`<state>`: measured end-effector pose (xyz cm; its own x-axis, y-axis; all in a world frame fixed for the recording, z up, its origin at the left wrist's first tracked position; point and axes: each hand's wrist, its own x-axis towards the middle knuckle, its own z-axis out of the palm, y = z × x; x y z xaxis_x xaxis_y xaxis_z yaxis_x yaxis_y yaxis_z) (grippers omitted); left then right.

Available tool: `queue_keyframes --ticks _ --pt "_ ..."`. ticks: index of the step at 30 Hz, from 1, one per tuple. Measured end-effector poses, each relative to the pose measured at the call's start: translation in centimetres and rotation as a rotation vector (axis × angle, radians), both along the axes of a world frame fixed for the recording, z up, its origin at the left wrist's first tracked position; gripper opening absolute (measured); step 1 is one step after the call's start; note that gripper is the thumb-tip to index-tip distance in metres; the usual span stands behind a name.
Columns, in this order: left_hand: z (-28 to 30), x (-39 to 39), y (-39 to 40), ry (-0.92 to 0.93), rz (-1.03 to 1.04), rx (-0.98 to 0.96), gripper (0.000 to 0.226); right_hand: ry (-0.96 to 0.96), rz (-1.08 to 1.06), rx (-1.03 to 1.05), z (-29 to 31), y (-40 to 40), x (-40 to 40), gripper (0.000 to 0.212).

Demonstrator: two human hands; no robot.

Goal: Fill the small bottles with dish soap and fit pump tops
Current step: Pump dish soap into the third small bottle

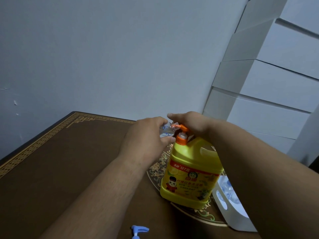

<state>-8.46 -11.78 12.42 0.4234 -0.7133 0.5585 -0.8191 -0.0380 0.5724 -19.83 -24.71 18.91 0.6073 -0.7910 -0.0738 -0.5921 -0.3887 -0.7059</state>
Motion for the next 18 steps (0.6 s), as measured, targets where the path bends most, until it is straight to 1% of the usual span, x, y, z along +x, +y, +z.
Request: queue_keyframes --ticks 2,3,6,8,10,11,12,13,14,16,17,18 --pt "-0.04 0.01 0.03 -0.004 -0.005 0.017 0.051 0.060 0.005 -0.043 -0.08 -0.06 0.17 0.038" --pt "-0.10 0.05 -0.01 -0.006 -0.005 0.030 0.051 0.121 0.020 -0.090 0.01 -0.02 0.29 0.038" --pt "-0.30 0.22 -0.10 0.011 -0.009 0.052 0.053 0.281 0.096 -0.189 0.34 -0.12 0.46 0.051" --pt "-0.35 0.30 -0.13 0.017 -0.013 0.053 0.053 0.331 0.141 -0.235 0.48 -0.15 0.42 0.053" --pt "-0.31 0.30 -0.11 0.026 -0.020 0.042 0.051 0.289 0.148 -0.232 0.36 -0.26 0.39 0.044" --pt "-0.27 0.27 -0.08 0.033 -0.021 0.030 0.050 0.227 0.120 -0.191 0.26 -0.26 0.26 0.038" --pt "-0.23 0.21 -0.05 0.039 -0.018 0.014 0.050 0.139 0.090 -0.106 0.22 -0.04 0.10 0.034" --pt "-0.19 0.15 -0.03 0.046 -0.012 -0.004 0.051 0.048 0.061 -0.021 0.27 0.15 -0.04 0.043" --pt "-0.15 0.07 -0.01 0.050 -0.007 -0.018 0.052 -0.010 0.043 0.019 0.31 0.08 -0.17 0.059" --pt "-0.19 -0.08 -0.07 0.050 -0.003 -0.029 0.052 -0.021 0.033 -0.017 0.28 -0.32 -0.24 0.085" --pt "-0.22 -0.10 -0.10 0.053 -0.005 -0.032 0.052 -0.007 0.035 -0.046 0.22 -0.34 -0.24 0.090" --pt "-0.26 -0.08 -0.15 0.056 -0.008 -0.035 0.053 0.006 0.034 -0.061 0.22 -0.31 -0.22 0.090"
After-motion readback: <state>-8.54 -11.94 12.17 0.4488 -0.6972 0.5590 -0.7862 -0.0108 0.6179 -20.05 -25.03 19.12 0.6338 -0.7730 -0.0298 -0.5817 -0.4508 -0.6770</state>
